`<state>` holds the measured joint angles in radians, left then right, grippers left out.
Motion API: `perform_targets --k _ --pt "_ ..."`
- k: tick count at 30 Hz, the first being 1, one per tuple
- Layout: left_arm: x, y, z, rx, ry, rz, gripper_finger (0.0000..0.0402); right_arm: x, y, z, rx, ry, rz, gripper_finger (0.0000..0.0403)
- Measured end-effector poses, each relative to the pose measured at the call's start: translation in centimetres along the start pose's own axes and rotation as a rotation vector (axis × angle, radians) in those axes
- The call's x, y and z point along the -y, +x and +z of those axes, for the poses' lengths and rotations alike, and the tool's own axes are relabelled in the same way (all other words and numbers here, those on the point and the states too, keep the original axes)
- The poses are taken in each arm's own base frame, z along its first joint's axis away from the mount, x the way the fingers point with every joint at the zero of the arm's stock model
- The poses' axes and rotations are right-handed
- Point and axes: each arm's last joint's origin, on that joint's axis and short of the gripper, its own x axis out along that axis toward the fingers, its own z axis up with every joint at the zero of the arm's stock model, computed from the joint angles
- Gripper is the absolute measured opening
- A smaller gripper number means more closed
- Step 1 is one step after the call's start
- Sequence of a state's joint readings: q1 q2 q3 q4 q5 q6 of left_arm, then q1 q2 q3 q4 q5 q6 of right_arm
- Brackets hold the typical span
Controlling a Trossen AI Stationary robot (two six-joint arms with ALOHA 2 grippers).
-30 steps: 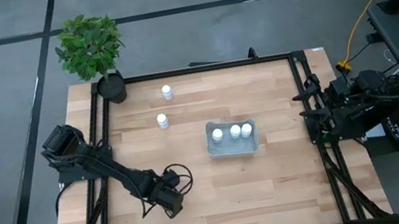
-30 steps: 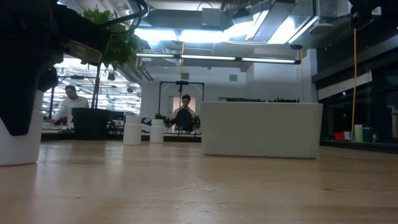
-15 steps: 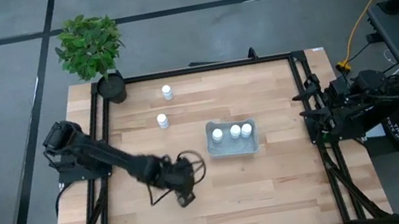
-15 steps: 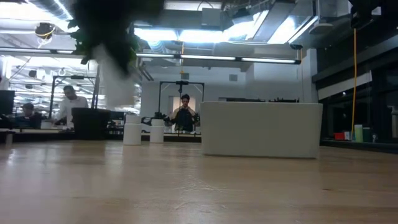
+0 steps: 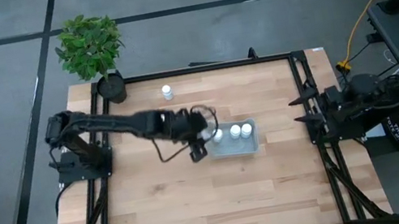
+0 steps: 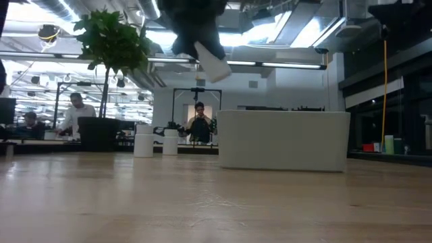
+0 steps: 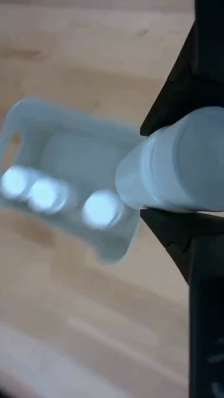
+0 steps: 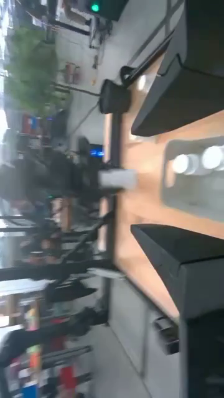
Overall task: Pick and place pill bottles into a basket
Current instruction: Put the bottom white large pill bottle into the bin
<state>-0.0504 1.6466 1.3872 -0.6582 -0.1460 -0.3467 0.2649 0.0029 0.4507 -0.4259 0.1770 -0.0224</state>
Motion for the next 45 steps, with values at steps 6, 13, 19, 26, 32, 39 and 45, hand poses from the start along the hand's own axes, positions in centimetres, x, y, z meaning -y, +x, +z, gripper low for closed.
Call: perform_targets --k 6,13,19,26,32,39,45 --pt "-3.5 0.8 1.9 0.061 -0.028 -0.033 0.0171 -0.1 0.0 -0.3 -0.028 0.042 0.027 0.0245" --pt "-4.1 0.8 2.5 0.102 -0.018 -0.046 0.0171 -0.1 0.0 -0.4 -0.038 -0.007 0.048 0.0245" --pt "-3.5 0.8 2.4 0.103 0.014 -0.058 0.0171 0.0 0.0 0.0 -0.004 0.038 0.002 0.0245" --pt "-3.5 0.8 2.4 0.106 0.029 -0.056 0.0171 -0.6 2.7 -3.5 0.1 0.058 0.002 0.0245" --pt "-3.4 0.7 2.4 0.109 0.026 -0.06 0.0171 -0.9 4.3 -7.5 0.171 0.113 0.019 0.0245" --pt "-2.6 0.7 2.2 0.107 0.04 -0.068 0.0171 -0.7 4.6 -8.4 0.156 0.171 0.127 0.0245" --pt "-2.1 0.6 2.1 0.108 0.056 -0.071 0.0171 0.5 4.6 -8.3 0.173 0.106 0.047 0.0245"
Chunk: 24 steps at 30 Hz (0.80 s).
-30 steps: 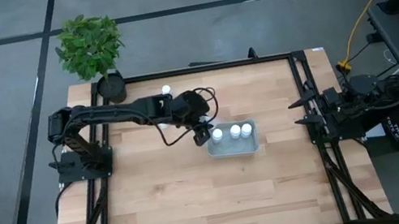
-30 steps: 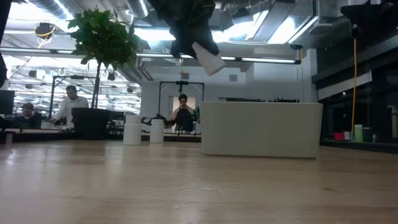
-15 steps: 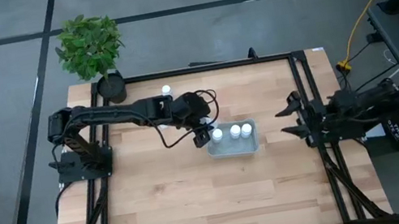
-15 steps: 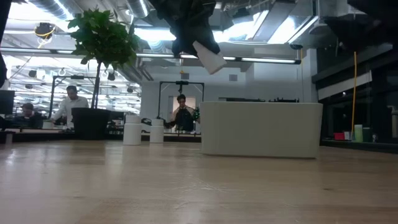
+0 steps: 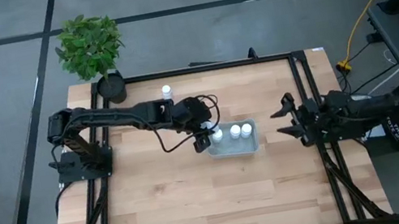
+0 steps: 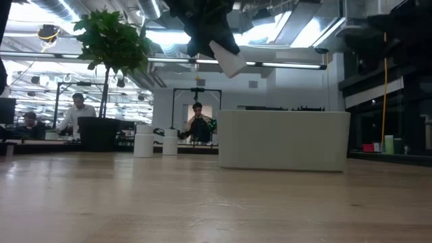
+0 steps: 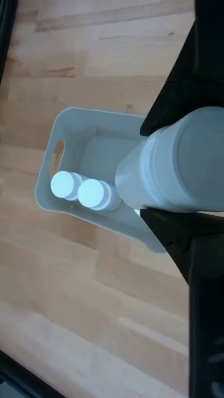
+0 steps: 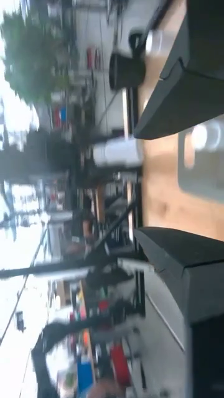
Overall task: Pick and place pill bottles into a basket
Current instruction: Put the bottom white large pill bottle into the bin
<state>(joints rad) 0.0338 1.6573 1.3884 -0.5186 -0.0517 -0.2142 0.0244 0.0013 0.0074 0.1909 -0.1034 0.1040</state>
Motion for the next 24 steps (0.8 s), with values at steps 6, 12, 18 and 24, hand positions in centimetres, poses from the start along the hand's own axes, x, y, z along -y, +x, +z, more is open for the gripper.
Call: perform_targets --k 6,12,18,24 --pt "0.2 0.0 0.0 0.001 0.005 0.003 0.0171 1.4 -0.2 -0.1 -0.027 0.0 -0.053 0.0245" --pt "0.3 0.0 -0.1 0.001 0.019 0.002 0.0171 2.0 -0.5 -0.7 -0.096 0.026 -0.062 0.0245" --pt "0.3 0.0 -0.1 0.001 0.025 0.002 0.0171 1.7 -0.4 -0.6 -0.089 0.002 -0.008 0.0245" --pt "0.3 0.0 -0.1 0.0 0.043 0.001 0.0171 1.7 -0.2 -1.4 -0.152 0.072 -0.101 0.0245"
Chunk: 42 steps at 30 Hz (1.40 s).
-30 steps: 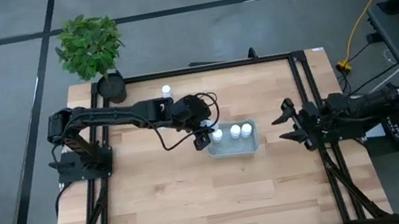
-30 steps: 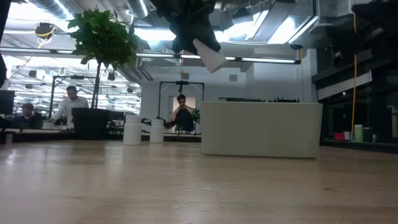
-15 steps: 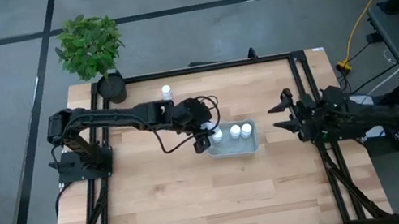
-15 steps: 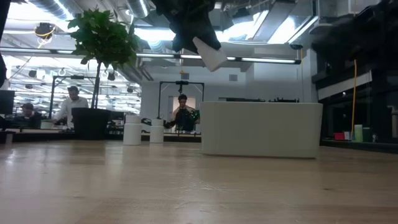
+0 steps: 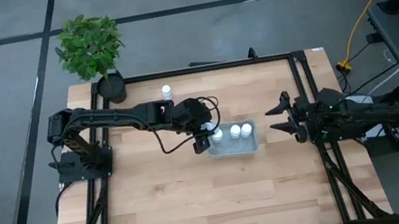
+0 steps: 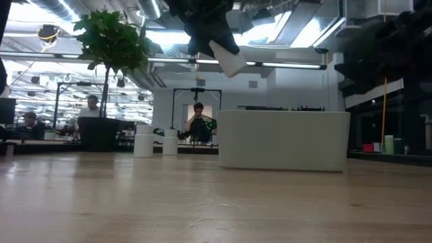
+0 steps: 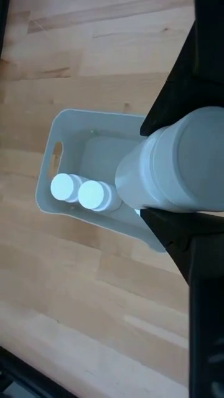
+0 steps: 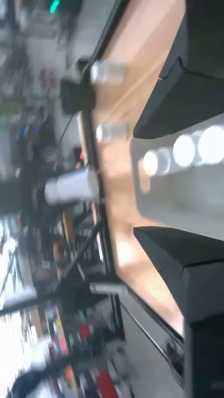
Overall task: Pick and place pill bottles into a basket
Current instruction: Put the bottom white large pill bottle into the bin
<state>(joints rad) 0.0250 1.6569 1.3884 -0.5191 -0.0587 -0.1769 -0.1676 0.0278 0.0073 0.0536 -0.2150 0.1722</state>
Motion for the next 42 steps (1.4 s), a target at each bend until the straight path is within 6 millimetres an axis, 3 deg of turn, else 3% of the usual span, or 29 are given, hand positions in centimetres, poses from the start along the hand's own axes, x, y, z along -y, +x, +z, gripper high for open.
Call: perform_targets --k 10,21,31,42 --pt "0.1 0.0 0.0 -0.002 0.019 -0.007 0.0171 -0.8 0.2 -0.5 -0.013 0.061 -0.108 0.0245" --pt "0.2 0.0 0.0 -0.004 0.056 -0.028 0.0171 -1.2 0.9 -1.4 -0.123 -0.021 -0.103 0.0245" --pt "0.2 0.0 0.0 -0.005 0.062 -0.033 0.0171 -1.7 0.9 0.0 0.016 -0.147 -0.014 0.0245" --pt "0.1 0.0 0.0 -0.004 0.061 -0.027 0.0171 -1.6 0.9 -1.0 -0.088 0.033 -0.033 0.0245"
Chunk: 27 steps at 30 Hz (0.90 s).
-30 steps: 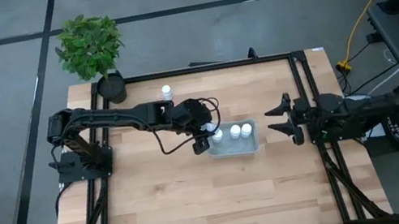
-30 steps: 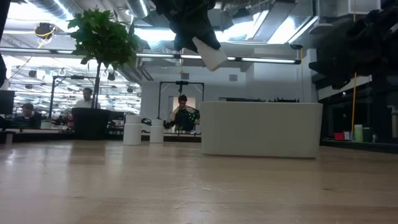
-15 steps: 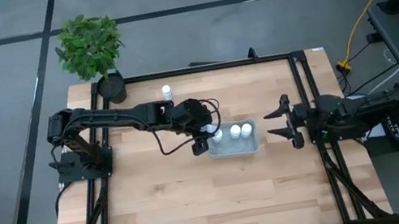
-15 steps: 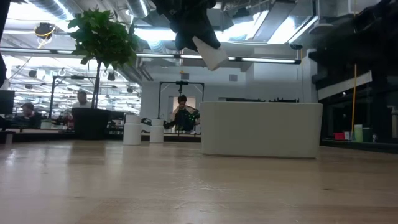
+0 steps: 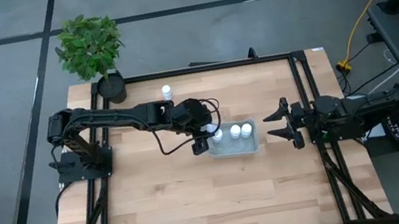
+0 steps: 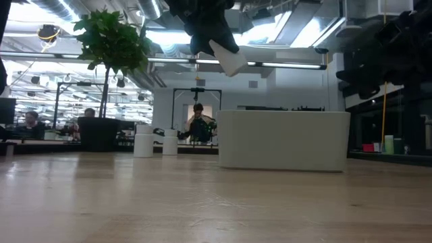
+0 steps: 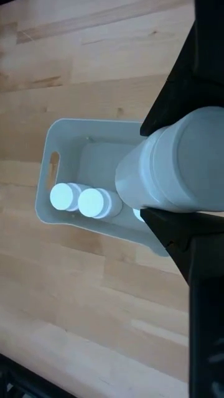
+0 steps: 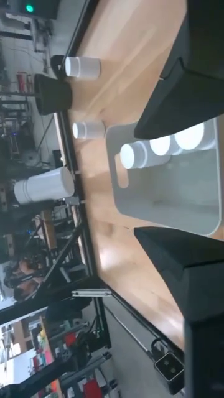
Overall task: Pick and place pill bottles into a basket
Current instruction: Put the bottom white large pill bottle into the bin
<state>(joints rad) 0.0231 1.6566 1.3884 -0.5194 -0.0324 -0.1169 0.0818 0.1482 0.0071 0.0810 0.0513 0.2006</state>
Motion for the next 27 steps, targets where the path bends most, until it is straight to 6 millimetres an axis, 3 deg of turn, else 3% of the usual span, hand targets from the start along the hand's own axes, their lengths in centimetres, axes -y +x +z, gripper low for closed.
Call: perform_targets --k 15,27 --pt "0.0 0.0 0.2 0.025 0.007 -0.003 0.0171 0.0 0.0 0.1 0.006 0.002 0.001 0.0245" --pt "-0.1 0.0 0.2 0.02 0.011 -0.053 0.0171 0.2 -1.1 1.7 0.203 0.009 -0.01 0.0245"
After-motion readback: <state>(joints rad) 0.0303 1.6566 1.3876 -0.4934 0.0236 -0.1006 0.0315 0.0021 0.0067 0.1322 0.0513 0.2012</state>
